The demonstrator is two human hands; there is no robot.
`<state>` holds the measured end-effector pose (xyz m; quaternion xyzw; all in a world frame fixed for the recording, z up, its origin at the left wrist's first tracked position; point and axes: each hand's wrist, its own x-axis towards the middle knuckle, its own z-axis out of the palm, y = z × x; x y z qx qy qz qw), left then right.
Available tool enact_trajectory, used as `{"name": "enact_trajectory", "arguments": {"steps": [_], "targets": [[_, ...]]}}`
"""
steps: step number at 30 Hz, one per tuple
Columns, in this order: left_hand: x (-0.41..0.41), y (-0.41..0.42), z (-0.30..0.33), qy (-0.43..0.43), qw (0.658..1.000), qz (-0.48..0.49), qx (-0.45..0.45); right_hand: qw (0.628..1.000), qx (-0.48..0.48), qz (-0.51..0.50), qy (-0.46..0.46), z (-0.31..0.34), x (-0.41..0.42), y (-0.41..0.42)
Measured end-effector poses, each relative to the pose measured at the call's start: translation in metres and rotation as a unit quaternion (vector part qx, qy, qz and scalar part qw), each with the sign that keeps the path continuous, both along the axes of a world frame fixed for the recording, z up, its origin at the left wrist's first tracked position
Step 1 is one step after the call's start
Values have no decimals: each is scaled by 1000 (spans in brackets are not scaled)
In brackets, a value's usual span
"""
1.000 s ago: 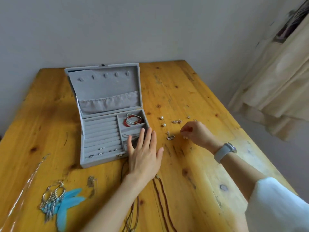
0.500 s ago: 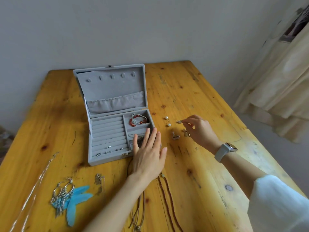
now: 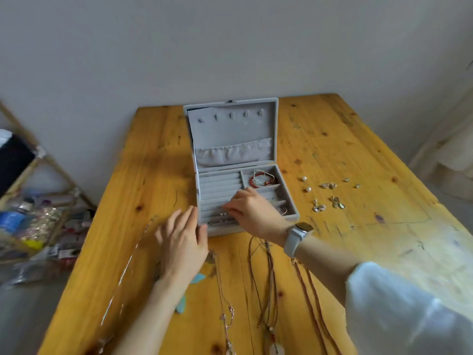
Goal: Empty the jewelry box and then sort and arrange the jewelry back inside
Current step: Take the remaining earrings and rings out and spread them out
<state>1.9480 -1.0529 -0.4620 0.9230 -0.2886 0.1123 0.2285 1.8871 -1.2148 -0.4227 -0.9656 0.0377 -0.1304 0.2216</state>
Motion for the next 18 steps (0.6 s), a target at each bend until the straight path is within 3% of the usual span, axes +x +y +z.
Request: {"name": "enact_trajectory", "arguments": {"steps": [3, 9, 18], "targets": [[-2, -2, -4, 7, 1000, -5, 4, 998, -57, 24, 24, -3, 12, 8], [-3, -2, -11, 5, 1000, 3, -10, 997, -81, 14, -3, -8, 7, 11], [-6, -3, -12, -18, 999, 14, -22, 995, -27, -22, 97, 1, 15, 8]]}}
